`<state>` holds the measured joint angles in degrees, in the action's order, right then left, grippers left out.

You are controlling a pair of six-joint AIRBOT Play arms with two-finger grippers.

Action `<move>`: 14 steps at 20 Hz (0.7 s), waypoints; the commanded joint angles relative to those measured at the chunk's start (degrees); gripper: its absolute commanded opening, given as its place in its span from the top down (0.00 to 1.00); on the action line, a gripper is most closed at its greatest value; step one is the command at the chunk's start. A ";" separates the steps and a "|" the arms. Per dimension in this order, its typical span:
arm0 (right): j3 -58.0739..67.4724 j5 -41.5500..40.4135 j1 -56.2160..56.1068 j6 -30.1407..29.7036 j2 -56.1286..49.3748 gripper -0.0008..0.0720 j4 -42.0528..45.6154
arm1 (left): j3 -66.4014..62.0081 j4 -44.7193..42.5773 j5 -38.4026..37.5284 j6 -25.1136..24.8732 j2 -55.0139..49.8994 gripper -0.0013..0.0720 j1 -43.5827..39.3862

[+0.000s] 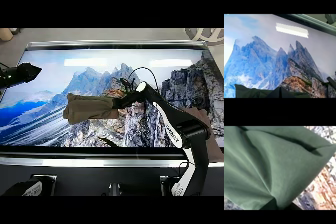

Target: Fold the shirts.

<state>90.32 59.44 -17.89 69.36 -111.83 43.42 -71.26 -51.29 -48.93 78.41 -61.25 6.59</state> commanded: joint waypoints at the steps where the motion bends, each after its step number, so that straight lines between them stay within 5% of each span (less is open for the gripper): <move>1: 1.40 0.42 1.14 -4.07 2.75 0.96 -0.85 | 0.02 -0.02 -0.20 -0.07 0.02 0.94 0.00; 4: 4.17 4.96 6.01 -8.11 11.02 0.96 -1.01 | 0.02 -0.02 -0.17 -1.53 0.00 0.94 -0.02; 14: 5.75 27.87 43.98 -6.36 31.74 0.96 3.89 | 0.04 0.00 -0.17 -1.53 -0.59 0.94 -0.02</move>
<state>95.92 79.44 15.44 62.13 -83.99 44.84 -71.24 -51.29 -49.10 76.93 -61.73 6.59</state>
